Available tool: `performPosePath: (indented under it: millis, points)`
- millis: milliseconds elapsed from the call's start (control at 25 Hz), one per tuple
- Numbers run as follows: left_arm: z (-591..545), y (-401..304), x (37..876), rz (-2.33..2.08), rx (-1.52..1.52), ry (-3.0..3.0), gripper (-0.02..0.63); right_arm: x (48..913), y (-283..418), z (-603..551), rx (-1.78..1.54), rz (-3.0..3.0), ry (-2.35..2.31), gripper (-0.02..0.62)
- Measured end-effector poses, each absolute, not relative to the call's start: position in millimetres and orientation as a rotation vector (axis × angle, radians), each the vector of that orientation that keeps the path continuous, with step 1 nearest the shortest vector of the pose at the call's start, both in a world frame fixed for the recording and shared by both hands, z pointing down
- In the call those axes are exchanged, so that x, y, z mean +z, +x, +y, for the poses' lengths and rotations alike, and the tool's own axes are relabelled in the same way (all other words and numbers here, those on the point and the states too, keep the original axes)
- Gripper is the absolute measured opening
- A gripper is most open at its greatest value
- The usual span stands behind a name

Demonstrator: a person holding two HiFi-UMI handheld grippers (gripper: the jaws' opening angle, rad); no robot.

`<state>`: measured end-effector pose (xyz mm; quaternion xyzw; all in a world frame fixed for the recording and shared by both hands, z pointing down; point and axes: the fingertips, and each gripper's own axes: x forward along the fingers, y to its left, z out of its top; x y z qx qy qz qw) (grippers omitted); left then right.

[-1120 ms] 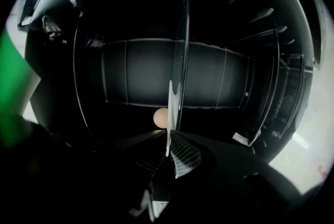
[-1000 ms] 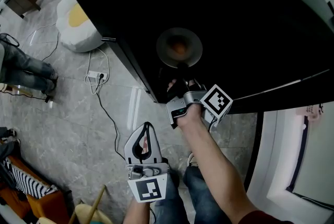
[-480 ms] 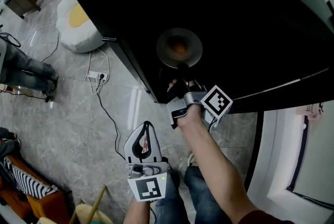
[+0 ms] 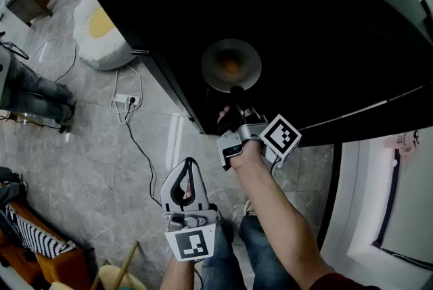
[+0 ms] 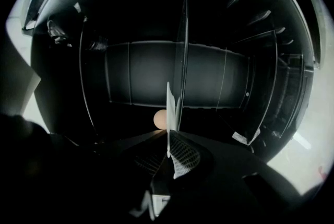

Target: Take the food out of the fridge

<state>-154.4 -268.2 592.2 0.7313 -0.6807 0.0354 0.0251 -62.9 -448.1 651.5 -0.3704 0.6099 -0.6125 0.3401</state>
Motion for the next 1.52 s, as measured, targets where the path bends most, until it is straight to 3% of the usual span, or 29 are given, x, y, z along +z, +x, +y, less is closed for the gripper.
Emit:
performPosePath:
  millis: [1520]
  points:
    - [-279,-142,572,-2.135,0.05,2.265,0.014,623,-36,-382,-1.628,1.594,-0.892,0.029]
